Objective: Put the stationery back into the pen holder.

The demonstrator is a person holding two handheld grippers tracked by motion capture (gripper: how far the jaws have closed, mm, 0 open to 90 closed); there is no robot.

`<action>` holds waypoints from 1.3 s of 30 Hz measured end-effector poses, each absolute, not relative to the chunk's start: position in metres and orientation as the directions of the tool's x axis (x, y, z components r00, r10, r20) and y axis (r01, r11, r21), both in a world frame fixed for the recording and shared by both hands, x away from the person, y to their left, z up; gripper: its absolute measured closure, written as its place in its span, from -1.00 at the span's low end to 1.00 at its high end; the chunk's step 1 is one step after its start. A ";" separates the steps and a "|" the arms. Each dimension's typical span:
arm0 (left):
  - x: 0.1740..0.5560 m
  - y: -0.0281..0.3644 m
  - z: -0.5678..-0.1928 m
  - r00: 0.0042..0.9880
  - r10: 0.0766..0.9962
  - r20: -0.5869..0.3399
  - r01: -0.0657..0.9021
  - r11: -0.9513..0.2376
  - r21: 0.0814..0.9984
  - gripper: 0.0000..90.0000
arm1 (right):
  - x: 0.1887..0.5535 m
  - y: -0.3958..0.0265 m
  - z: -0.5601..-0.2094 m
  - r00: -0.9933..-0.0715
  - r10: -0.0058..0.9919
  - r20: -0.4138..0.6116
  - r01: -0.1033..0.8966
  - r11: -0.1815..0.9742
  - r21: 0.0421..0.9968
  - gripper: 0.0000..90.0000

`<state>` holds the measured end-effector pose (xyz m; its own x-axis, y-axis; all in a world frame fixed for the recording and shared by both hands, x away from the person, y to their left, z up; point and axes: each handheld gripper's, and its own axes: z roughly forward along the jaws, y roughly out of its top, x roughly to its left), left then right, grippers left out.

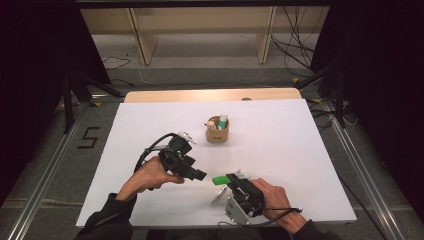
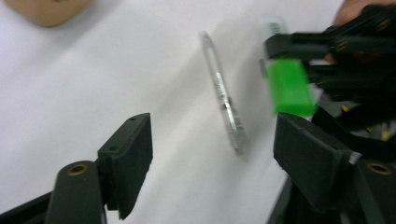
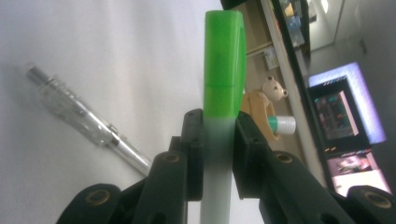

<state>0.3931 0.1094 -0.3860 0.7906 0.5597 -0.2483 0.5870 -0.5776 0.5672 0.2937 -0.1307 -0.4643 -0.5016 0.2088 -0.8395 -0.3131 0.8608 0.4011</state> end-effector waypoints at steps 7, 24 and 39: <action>0.383 0.138 -0.397 0.763 0.604 -0.233 0.563 -0.441 0.699 -0.53 | 0.312 -0.147 -0.449 -0.620 0.432 -0.655 -0.154 0.752 0.641 0.72; 0.354 0.173 -0.409 0.709 0.676 -0.199 0.446 -0.212 0.870 -0.62 | 0.366 -0.175 -0.425 -0.710 0.700 -0.082 0.222 0.333 0.916 0.72; 0.346 0.175 -0.416 0.689 0.703 -0.177 0.423 -0.192 0.886 -0.64 | 0.429 -0.171 -0.417 -0.582 0.806 0.105 0.341 0.125 0.932 0.72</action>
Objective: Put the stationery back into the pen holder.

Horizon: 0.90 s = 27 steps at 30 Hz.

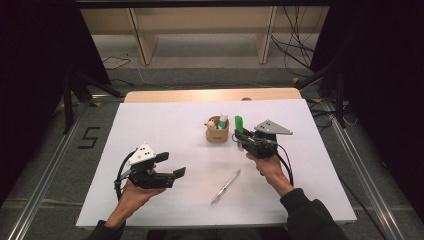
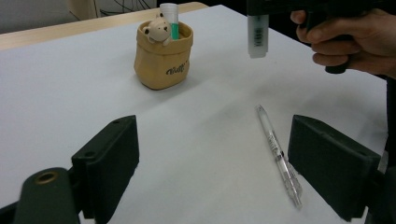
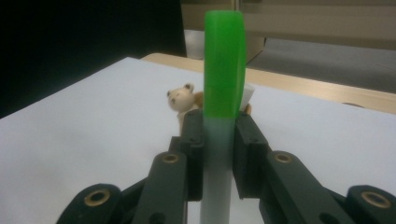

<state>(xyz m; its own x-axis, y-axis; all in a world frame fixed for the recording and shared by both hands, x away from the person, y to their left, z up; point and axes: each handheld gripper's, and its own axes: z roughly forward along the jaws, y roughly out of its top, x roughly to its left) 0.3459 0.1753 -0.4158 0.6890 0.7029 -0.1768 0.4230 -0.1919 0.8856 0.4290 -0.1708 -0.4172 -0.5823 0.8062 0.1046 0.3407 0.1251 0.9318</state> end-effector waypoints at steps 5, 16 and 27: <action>0.344 0.176 -0.417 0.687 0.704 -0.179 0.420 -0.184 0.889 -0.65 | 0.450 -0.168 -0.414 -0.538 0.831 0.143 0.362 0.074 0.929 0.72; 0.340 0.177 -0.420 0.689 0.703 -0.178 0.417 -0.183 0.891 -0.65 | 0.484 -0.155 -0.407 -0.497 0.841 0.215 0.402 0.003 0.915 0.72; 0.341 0.175 -0.423 0.689 0.704 -0.174 0.424 -0.198 0.884 -0.65 | 0.512 -0.144 -0.405 -0.444 0.861 0.246 0.426 -0.039 0.904 0.72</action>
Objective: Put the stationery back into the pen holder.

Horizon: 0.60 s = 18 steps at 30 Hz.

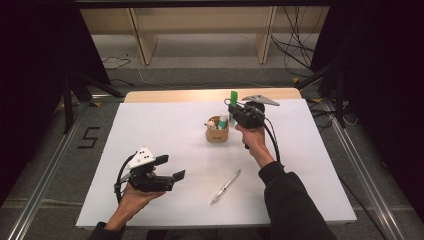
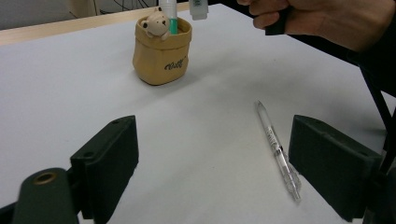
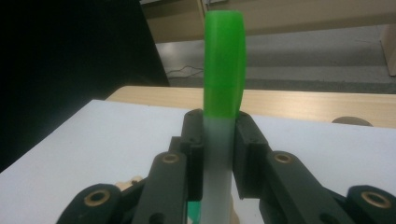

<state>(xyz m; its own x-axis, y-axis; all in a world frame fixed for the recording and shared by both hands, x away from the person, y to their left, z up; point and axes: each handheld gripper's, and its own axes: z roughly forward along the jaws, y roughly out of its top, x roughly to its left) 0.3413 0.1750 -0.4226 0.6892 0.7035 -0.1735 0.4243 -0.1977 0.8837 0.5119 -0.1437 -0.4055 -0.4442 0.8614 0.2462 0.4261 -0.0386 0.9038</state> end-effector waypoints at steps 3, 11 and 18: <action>0.341 0.174 -0.422 0.693 0.700 -0.173 0.420 -0.198 0.886 -0.65 | 0.519 -0.139 -0.406 -0.438 0.860 0.263 0.438 -0.051 0.898 0.72; 0.340 0.174 -0.421 0.693 0.700 -0.172 0.418 -0.196 0.887 -0.65 | 0.531 -0.129 -0.410 -0.402 0.883 0.242 0.453 -0.038 0.891 0.72; 0.341 0.175 -0.422 0.693 0.700 -0.171 0.417 -0.197 0.887 -0.65 | 0.535 -0.121 -0.416 -0.408 0.881 0.240 0.465 -0.026 0.885 0.72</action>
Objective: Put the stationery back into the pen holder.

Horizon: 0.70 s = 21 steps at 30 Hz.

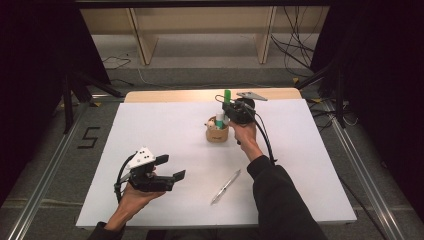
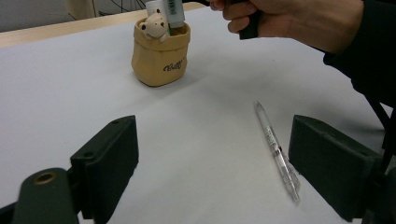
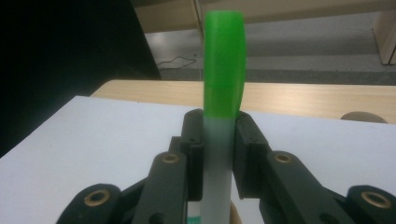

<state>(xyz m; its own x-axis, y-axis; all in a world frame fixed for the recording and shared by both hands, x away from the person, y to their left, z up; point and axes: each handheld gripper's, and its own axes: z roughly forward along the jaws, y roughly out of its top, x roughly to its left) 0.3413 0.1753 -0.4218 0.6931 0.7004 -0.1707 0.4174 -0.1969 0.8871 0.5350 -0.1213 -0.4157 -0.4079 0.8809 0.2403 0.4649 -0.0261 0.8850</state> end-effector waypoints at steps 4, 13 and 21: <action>0.341 0.175 -0.422 0.693 0.700 -0.172 0.418 -0.196 0.887 -0.65 | 0.535 -0.120 -0.418 -0.408 0.882 0.238 0.471 -0.020 0.882 0.71; 0.341 0.175 -0.422 0.694 0.701 -0.166 0.418 -0.205 0.885 -0.65 | 0.534 -0.119 -0.423 -0.396 0.887 0.238 0.471 -0.027 0.882 0.71; 0.342 0.175 -0.423 0.696 0.699 -0.165 0.420 -0.210 0.883 -0.65 | 0.532 -0.120 -0.434 -0.400 0.881 0.252 0.482 -0.032 0.876 0.71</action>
